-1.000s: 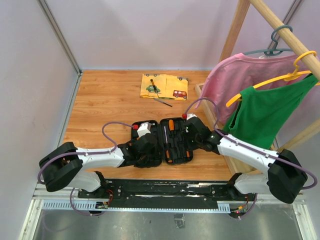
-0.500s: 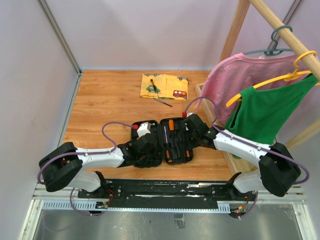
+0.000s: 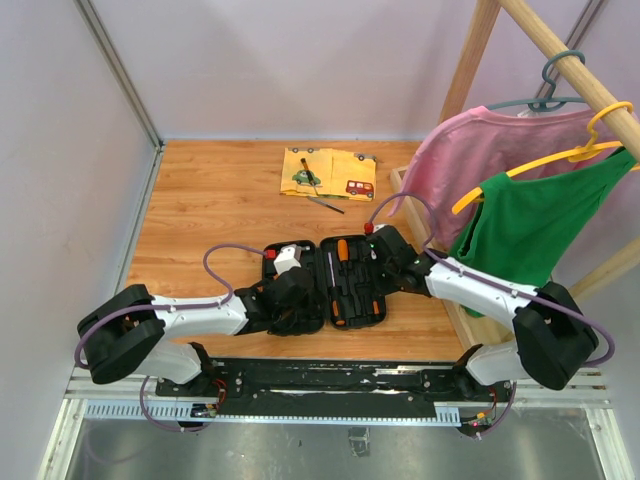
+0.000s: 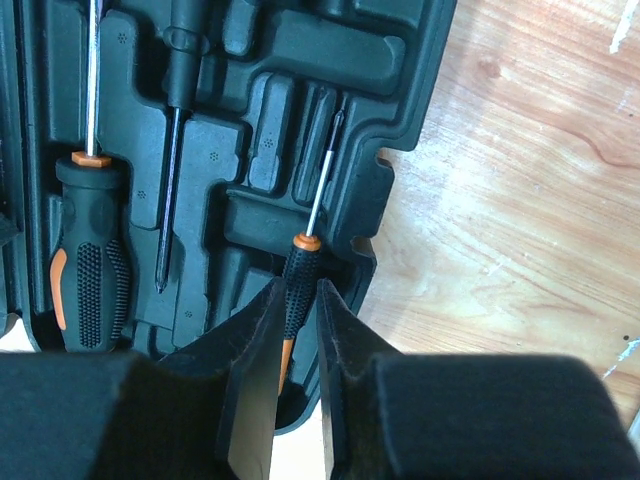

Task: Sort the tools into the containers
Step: Place the screwdriver in the storage box.

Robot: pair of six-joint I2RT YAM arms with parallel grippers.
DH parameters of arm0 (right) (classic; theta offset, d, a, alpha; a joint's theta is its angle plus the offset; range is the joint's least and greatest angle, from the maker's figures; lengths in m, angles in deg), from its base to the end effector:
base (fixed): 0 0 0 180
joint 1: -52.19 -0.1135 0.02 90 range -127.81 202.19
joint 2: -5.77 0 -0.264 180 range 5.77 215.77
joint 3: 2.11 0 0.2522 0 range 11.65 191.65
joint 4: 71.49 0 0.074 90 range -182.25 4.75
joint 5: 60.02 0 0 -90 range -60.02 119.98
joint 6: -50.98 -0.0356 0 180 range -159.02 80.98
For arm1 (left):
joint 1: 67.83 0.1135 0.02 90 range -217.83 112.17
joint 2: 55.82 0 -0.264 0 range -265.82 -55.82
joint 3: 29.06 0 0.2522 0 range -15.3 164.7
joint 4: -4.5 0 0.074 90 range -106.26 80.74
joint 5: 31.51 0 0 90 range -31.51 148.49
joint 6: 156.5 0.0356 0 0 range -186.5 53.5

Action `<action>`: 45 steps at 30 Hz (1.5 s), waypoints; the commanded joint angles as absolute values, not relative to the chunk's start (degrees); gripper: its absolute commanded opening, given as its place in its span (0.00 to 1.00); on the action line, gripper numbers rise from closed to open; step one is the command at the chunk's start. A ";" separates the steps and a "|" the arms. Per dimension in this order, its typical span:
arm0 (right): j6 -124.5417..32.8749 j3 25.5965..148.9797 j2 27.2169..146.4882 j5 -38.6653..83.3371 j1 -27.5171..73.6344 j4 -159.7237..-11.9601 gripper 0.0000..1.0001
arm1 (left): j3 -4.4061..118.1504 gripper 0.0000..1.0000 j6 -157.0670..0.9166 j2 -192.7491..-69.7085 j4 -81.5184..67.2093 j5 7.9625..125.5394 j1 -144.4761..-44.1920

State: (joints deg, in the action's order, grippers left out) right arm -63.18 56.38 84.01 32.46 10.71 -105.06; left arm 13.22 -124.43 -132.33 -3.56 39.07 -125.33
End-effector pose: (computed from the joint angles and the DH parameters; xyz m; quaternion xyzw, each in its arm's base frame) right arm 0.2026 0.1770 0.1989 -0.1362 0.9392 0.1532 0.2755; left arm 0.1424 -0.2015 0.1560 -0.0716 0.9012 -0.2546 0.3433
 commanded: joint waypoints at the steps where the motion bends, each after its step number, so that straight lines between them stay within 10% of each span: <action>1: -62.93 57.64 85.02 30.87 11.59 -104.05 0.20 | 11.50 0.36 -124.11 -132.64 -6.47 40.12 -125.17; 45: -63.39 51.83 95.18 29.77 8.88 -109.74 0.09 | 12.29 0.33 -123.22 -132.48 -7.03 40.26 -125.26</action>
